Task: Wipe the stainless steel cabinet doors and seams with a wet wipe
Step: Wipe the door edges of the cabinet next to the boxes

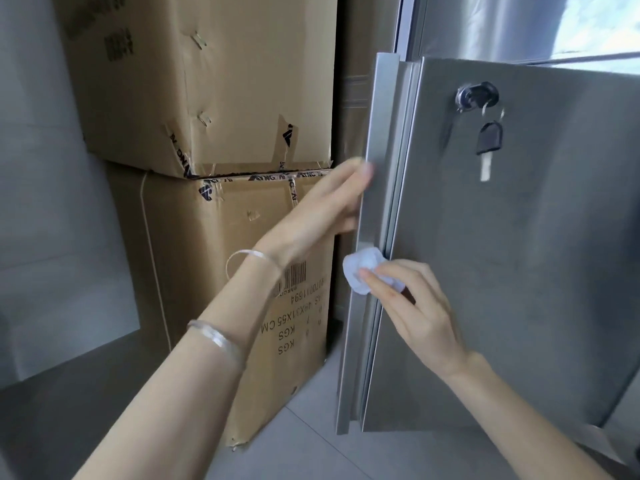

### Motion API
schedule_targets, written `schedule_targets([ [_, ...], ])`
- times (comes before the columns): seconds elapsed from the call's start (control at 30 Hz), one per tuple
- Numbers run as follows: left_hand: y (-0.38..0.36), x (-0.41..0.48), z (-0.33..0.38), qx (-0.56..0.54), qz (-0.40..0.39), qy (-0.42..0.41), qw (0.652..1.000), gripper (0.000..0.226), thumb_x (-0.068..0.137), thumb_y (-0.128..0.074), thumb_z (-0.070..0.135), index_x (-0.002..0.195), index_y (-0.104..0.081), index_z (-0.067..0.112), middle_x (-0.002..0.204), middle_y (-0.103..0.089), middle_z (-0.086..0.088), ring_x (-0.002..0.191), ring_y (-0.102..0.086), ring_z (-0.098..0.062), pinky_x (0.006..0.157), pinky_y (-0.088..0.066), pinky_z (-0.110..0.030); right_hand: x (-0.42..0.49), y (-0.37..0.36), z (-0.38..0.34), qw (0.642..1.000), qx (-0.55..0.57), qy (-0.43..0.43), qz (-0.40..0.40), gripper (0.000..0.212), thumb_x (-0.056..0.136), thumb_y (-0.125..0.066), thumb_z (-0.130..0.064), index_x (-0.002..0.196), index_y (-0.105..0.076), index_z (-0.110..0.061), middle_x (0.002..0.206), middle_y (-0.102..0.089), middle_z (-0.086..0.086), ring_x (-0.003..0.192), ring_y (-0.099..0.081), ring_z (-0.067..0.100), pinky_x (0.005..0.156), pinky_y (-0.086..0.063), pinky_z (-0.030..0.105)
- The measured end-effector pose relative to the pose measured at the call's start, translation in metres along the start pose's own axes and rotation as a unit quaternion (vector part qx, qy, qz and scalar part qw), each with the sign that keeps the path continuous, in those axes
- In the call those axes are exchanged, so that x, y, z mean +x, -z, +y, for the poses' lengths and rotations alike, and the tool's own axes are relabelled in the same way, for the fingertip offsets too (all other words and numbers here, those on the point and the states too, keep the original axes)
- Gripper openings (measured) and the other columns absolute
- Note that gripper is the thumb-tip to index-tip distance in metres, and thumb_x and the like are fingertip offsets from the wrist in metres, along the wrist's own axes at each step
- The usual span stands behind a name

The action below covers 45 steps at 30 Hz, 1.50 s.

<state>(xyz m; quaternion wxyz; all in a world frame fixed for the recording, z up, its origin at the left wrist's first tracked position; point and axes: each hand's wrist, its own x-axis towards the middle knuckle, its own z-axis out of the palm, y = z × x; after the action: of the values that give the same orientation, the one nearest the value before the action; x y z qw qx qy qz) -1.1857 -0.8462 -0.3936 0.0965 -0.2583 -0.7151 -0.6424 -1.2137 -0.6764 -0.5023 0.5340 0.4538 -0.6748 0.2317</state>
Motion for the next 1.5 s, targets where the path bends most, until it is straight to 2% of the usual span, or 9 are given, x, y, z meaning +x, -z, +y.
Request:
schedule_targets([
  [0.13,-0.016,0.020,0.006,0.234,0.118,-0.115,0.958,0.035,0.100,-0.047,0.028,0.120,-0.051,-0.001,0.119,-0.062,-0.011,0.108,-0.057,-0.015,0.100,-0.042,-0.031,0.000,0.001,-0.003,0.997,-0.056,0.058,0.007,0.022,0.095,-0.053,0.000,0.110,-0.068,0.000,0.103,-0.059,0.001,0.096,-0.052,0.018,0.074,-0.051,0.033],
  [0.3,-0.012,0.017,0.006,0.296,0.102,-0.117,0.943,0.041,0.100,-0.041,0.032,0.103,-0.046,-0.008,0.087,-0.047,-0.012,0.079,-0.040,-0.013,0.073,-0.040,-0.030,0.036,0.000,0.005,0.995,-0.059,0.015,0.080,0.029,0.086,-0.063,0.010,0.112,-0.068,-0.001,0.094,-0.067,0.011,0.088,-0.051,0.023,0.074,-0.051,0.033],
  [0.47,-0.007,0.016,0.009,0.332,0.092,-0.084,0.935,0.036,0.102,-0.036,0.036,0.084,-0.037,0.005,0.080,-0.038,-0.006,0.070,-0.036,-0.013,0.066,-0.038,-0.028,-0.036,-0.013,-0.015,1.000,-0.007,0.001,-0.014,0.018,0.092,-0.056,0.001,0.102,-0.071,0.001,0.094,-0.066,0.009,0.086,-0.054,0.022,0.076,-0.051,0.030],
  [0.6,-0.010,0.017,0.003,0.318,0.106,-0.068,0.940,0.036,0.103,-0.035,0.034,0.085,-0.038,0.003,0.083,-0.036,-0.004,0.075,-0.033,-0.013,0.068,-0.029,-0.027,-0.039,-0.012,-0.016,0.998,0.014,0.013,-0.066,0.023,0.097,-0.049,-0.004,0.095,-0.072,-0.003,0.103,-0.052,-0.007,0.089,-0.050,0.012,0.084,-0.042,0.017],
  [0.8,-0.014,-0.001,-0.021,0.290,0.091,-0.051,0.951,0.030,0.103,-0.033,0.034,0.081,-0.032,0.013,0.079,-0.030,-0.004,0.070,-0.030,-0.013,0.065,-0.027,-0.030,-0.023,-0.017,-0.009,0.998,0.003,-0.052,0.022,0.011,0.088,-0.064,0.003,0.095,-0.072,0.003,0.090,-0.066,0.011,0.086,-0.054,0.020,0.076,-0.047,0.024],
  [1.03,-0.011,0.010,-0.028,0.277,0.103,-0.028,0.955,0.029,0.104,-0.033,0.034,0.089,-0.034,0.009,0.084,-0.030,-0.004,0.075,-0.029,-0.014,0.066,-0.024,-0.027,-0.068,-0.021,-0.018,0.987,0.022,0.025,-0.156,0.013,0.088,-0.060,0.005,0.086,-0.070,-0.004,0.090,-0.066,0.002,0.079,-0.058,0.017,0.070,-0.051,0.027],
  [1.23,-0.007,0.009,-0.042,0.248,0.096,-0.018,0.964,0.034,0.103,-0.036,0.031,0.073,-0.024,0.021,0.072,-0.025,0.005,0.064,-0.025,-0.010,0.069,-0.027,-0.034,-0.021,-0.033,-0.003,0.998,0.003,-0.062,0.012,0.013,0.079,-0.067,0.011,0.086,-0.070,0.000,0.089,-0.064,0.005,0.077,-0.055,0.023,0.067,-0.047,0.027],
  [1.43,-0.008,0.008,-0.041,0.273,0.099,-0.015,0.957,0.036,0.103,-0.036,0.032,0.073,-0.021,0.021,0.071,-0.023,0.007,0.054,-0.025,-0.002,0.057,-0.024,-0.023,-0.099,-0.030,-0.017,0.969,-0.004,0.065,-0.238,0.015,0.077,-0.070,0.008,0.078,-0.068,-0.007,0.080,-0.065,0.002,0.072,-0.060,0.019,0.061,-0.050,0.027],
  [1.5,-0.009,0.009,-0.042,0.269,0.105,-0.009,0.958,0.035,0.103,-0.036,0.032,0.073,-0.021,0.021,0.071,-0.022,0.006,0.053,-0.024,-0.002,0.058,-0.024,-0.026,-0.087,-0.031,-0.011,0.968,-0.030,0.073,-0.237,0.017,0.074,-0.069,0.011,0.075,-0.068,-0.007,0.077,-0.064,0.003,0.069,-0.059,0.021,0.057,-0.050,0.028],
])
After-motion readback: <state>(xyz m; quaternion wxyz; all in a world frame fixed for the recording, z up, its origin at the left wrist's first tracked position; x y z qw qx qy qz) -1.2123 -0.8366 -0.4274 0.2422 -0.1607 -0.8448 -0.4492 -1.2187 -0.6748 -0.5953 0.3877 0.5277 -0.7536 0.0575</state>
